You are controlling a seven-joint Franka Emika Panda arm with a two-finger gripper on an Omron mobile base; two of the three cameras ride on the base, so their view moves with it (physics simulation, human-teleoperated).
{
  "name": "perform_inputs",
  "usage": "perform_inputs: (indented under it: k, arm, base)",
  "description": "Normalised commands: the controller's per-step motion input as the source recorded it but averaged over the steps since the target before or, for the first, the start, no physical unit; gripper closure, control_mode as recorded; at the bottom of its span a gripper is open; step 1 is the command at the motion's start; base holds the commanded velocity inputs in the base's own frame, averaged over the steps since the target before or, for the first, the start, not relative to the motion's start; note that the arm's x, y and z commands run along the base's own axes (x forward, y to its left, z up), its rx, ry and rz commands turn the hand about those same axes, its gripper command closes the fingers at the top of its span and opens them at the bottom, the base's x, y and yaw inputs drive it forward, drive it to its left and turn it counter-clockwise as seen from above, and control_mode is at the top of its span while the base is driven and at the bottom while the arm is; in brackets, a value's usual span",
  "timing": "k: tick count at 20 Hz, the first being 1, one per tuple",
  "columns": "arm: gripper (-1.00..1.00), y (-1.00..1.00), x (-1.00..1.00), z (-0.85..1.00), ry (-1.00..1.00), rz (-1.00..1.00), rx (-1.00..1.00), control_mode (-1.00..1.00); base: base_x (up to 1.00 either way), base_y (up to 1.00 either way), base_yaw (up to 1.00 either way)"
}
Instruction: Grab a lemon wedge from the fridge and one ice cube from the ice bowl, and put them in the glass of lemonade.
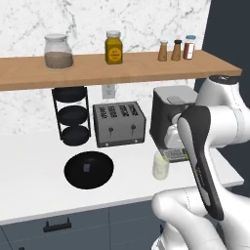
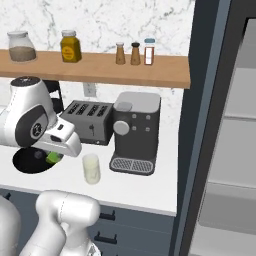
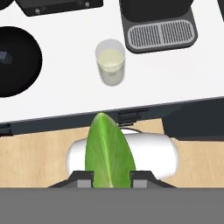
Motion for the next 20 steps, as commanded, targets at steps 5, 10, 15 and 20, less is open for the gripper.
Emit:
perform_inputs:
  k: [5, 10, 15, 20]
  arm:
    - [1.0, 0.0, 0.0, 0.0, 0.0, 0.0, 0.0, 1.0]
    - [1.0, 0.0, 0.0, -0.01, 0.0, 0.0, 0.0, -1.0]
    - [1.0, 0.0, 0.0, -0.22, 0.0, 0.0, 0.04, -1.0]
    - [1.0, 0.0, 0.0, -0.4, 0.0, 0.0, 0.1, -1.0]
  base:
    - [0.0, 0.0, 0.0]
    - [0.0, 0.0, 0.0]
    - [0.0, 0.0, 0.0]
    - [0.0, 0.0, 0.0]
